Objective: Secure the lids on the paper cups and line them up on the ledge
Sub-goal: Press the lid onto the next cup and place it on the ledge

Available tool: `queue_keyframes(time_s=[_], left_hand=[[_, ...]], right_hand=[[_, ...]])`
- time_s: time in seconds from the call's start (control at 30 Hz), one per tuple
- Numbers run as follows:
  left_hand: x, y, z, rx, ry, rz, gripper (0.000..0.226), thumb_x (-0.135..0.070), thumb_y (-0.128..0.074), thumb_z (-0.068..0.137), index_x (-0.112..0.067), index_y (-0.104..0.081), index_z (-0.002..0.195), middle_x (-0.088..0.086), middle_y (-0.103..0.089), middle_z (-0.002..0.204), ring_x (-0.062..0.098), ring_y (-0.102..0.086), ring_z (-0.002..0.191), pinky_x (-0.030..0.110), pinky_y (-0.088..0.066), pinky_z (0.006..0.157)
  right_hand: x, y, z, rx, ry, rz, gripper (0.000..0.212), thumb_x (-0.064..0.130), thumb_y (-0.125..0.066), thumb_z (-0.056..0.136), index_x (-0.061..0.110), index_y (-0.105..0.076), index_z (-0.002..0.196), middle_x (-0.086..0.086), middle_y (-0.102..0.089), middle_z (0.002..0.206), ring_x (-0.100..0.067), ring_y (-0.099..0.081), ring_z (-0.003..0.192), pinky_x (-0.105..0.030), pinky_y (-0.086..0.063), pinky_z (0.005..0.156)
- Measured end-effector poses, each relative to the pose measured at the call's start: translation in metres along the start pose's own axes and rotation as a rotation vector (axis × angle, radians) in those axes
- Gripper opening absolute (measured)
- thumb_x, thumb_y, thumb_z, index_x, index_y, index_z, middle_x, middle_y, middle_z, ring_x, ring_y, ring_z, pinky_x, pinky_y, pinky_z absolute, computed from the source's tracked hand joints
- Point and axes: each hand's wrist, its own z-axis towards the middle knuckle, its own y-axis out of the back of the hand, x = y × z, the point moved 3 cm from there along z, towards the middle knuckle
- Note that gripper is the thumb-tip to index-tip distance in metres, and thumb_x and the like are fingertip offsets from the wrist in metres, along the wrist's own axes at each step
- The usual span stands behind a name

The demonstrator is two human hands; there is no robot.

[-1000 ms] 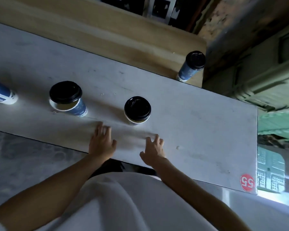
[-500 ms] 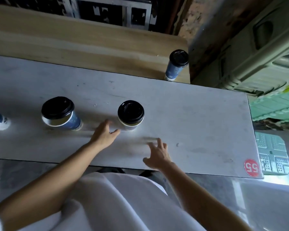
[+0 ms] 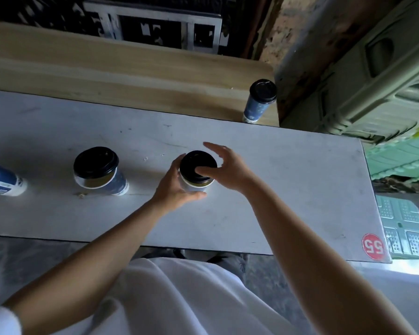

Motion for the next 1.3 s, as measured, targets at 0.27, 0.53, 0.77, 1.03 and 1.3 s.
queue_keyframes(time_s=[0.27,0.53,0.77,1.03,1.3], left_hand=[[-0.002,-0.009,0.002,-0.080,0.076,-0.017,0.081,-0.045,-0.091,0.051,-0.040,-0.056,0.124,-0.020,-0.071,0.112,0.000,-0.066,0.105,0.036,-0.056,0.092],[-0.016,-0.007,-0.004,-0.091,0.093,0.000,0.075,-0.035,-0.092,0.060,-0.040,-0.054,0.125,-0.033,-0.061,0.098,-0.012,-0.058,0.091,0.002,-0.041,0.072],[-0.008,-0.005,-0.004,0.049,0.035,-0.075,0.093,-0.031,-0.089,0.065,-0.039,-0.038,0.143,-0.021,-0.060,0.130,-0.004,-0.055,0.120,0.021,-0.047,0.098],[-0.013,0.008,-0.005,-0.099,0.382,-0.613,0.032,-0.047,-0.051,0.094,-0.025,-0.067,0.111,-0.002,-0.064,0.129,0.014,-0.057,0.123,0.042,-0.047,0.102],[-0.012,0.003,0.010,-0.233,0.241,-0.338,0.074,-0.074,-0.040,0.079,-0.003,-0.059,0.087,0.006,-0.063,0.084,0.022,-0.061,0.085,0.058,-0.053,0.093]], right_hand=[[0.027,-0.007,0.007,0.104,0.154,-0.416,0.065,0.043,-0.075,0.079,0.019,-0.056,0.136,-0.008,-0.057,0.132,-0.027,-0.049,0.123,-0.034,-0.042,0.099],[0.020,-0.008,-0.007,0.079,0.241,-0.360,0.070,0.033,-0.076,0.077,0.022,-0.051,0.141,0.000,-0.052,0.142,-0.022,-0.045,0.129,-0.029,-0.038,0.102],[-0.006,-0.016,-0.013,0.041,0.174,-0.098,0.094,0.041,-0.080,0.070,0.037,-0.032,0.151,0.007,-0.032,0.157,-0.012,-0.030,0.141,-0.026,-0.029,0.111],[-0.036,-0.034,-0.021,-0.078,-0.356,0.890,0.031,0.040,-0.055,0.098,0.022,-0.068,0.119,0.005,-0.071,0.113,-0.023,-0.063,0.113,-0.039,-0.049,0.088],[-0.034,-0.044,-0.015,-0.104,-0.291,0.897,0.030,0.038,-0.051,0.100,0.019,-0.070,0.114,-0.002,-0.070,0.115,-0.018,-0.062,0.116,-0.041,-0.058,0.083]])
